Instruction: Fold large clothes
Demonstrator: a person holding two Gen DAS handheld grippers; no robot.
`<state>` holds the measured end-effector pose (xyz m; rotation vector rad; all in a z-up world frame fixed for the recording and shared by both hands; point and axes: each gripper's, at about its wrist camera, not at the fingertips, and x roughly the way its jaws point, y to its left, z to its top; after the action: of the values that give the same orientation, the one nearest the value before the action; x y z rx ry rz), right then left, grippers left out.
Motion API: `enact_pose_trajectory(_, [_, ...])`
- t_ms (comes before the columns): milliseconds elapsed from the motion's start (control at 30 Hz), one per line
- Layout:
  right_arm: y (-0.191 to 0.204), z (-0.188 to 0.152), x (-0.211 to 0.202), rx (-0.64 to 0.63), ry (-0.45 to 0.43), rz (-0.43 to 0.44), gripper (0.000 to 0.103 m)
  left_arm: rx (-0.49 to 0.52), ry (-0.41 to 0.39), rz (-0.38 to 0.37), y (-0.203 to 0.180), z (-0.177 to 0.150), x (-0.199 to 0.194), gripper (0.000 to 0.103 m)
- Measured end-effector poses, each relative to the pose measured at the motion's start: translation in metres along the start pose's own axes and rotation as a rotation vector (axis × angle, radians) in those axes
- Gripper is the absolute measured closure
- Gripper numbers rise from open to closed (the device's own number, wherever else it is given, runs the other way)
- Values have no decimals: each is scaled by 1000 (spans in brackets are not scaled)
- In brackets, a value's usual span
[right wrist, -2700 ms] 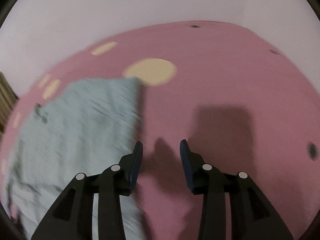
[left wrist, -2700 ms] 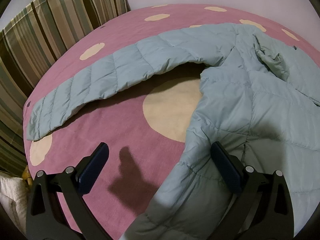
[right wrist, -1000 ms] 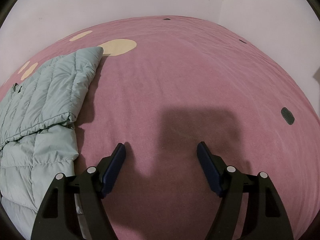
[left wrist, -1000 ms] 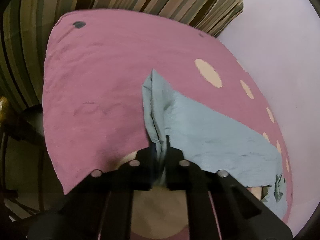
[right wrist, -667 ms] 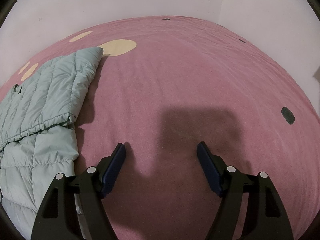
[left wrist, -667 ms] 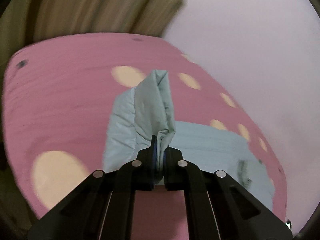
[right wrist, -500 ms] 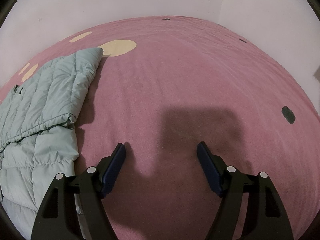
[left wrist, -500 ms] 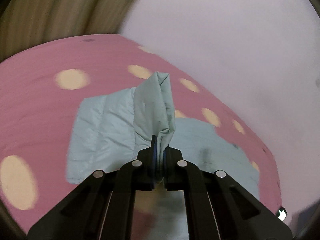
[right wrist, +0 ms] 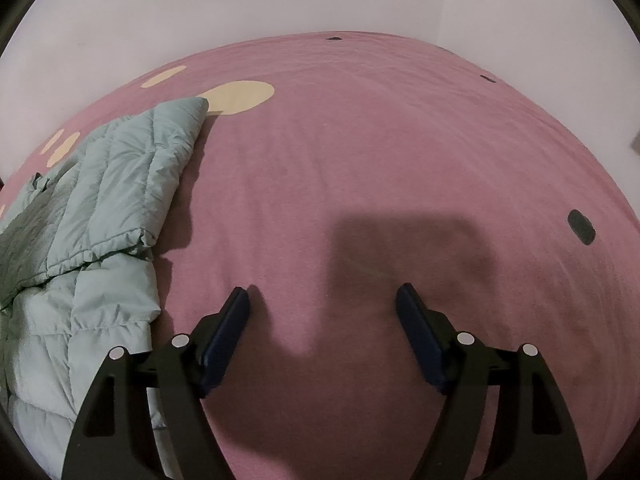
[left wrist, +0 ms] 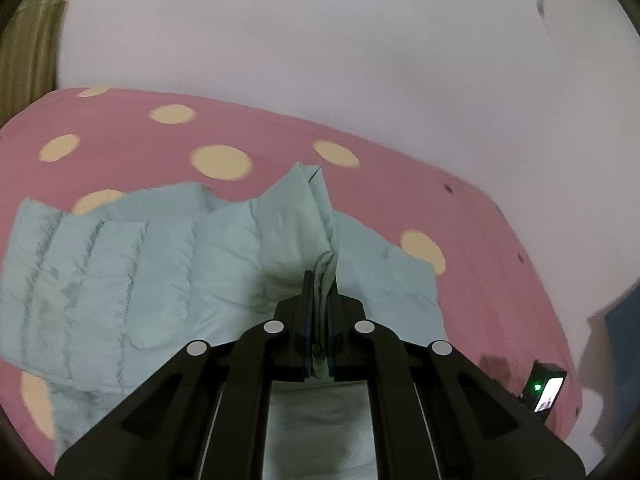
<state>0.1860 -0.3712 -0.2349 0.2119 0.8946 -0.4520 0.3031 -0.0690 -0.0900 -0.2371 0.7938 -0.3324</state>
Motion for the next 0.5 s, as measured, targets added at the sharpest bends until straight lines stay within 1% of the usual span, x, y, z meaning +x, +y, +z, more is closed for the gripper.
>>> enact_pose_trajectory(33, [0, 0, 0, 1, 0, 1, 27, 13, 24, -5, -12, -3, 17, 98])
enact_pose_trajectory(233, [1, -1, -1, 5, 0, 9, 26, 59, 120, -5, -48, -24, 75, 98])
enact_pose_trajectory(367, [1, -2, -1, 5, 0, 13, 25, 83, 170, 13, -71, -40, 108, 98])
enact_pose_trajectory(400, [2, -2, -1, 6, 0, 13, 25, 85, 178, 16, -72, -42, 110, 98])
enact_pose_trajectory(500, [1, -1, -1, 7, 0, 15, 25, 91, 214, 22, -84, -50, 132, 98])
